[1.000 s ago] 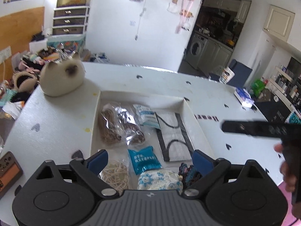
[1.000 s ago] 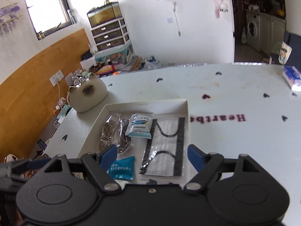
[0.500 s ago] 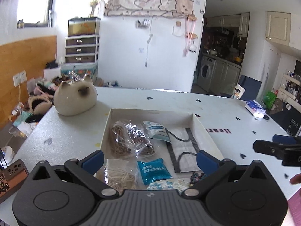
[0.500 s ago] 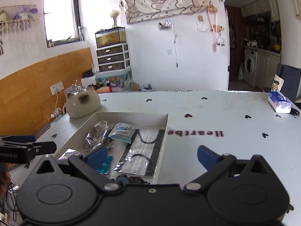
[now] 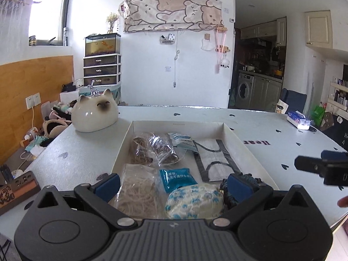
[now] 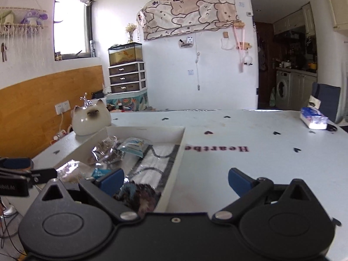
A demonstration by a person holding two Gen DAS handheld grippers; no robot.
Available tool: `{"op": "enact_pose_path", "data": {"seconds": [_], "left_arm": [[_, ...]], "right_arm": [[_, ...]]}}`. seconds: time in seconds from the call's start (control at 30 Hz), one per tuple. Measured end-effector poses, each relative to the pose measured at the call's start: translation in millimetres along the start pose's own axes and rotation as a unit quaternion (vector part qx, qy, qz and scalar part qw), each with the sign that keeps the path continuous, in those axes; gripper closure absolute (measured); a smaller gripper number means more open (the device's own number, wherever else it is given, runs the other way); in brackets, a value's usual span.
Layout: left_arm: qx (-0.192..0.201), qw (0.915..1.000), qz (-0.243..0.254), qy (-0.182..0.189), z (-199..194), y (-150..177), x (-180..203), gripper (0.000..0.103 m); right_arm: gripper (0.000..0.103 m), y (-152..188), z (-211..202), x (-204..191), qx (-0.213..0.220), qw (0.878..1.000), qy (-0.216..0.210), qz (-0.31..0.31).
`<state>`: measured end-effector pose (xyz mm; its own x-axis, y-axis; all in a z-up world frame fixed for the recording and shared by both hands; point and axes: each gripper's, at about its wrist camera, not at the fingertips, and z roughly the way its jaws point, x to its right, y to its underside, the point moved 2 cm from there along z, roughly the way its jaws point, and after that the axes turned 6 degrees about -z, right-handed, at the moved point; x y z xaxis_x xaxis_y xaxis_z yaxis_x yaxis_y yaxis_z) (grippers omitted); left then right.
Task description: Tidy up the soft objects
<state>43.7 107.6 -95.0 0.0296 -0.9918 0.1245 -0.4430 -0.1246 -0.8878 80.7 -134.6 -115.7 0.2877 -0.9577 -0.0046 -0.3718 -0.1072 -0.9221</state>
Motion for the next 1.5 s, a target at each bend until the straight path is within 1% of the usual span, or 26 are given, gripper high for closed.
{"op": "enact_pose_path", "data": {"seconds": [0.23,0.4,0.53,1.17,1.5], "left_arm": [[0.013,0.9999,-0.005,0.004,-25,9,-3,0.000],[0.021,0.9997,-0.004,0.005,-35,11,-3,0.000],[0.025,0.9997,-0.002,0.006,-41,12,-2,0.000],[0.032,0.9995,-0.002,0.008,-48,14,1,0.000],[0.034,0.9994,-0.003,0.009,-51,15,2,0.000]], "right_arm": [[0.000,12,-31,-5,0.014,1.000,0.017,-0.002],[0.000,14,-51,-5,0.026,0.999,0.026,0.000],[0.000,16,-59,-5,0.028,0.999,0.028,-0.002],[0.000,22,-74,-9,0.029,0.999,0.030,0.000],[0.000,21,-75,-10,0.030,0.999,0.028,-0.002]]}}
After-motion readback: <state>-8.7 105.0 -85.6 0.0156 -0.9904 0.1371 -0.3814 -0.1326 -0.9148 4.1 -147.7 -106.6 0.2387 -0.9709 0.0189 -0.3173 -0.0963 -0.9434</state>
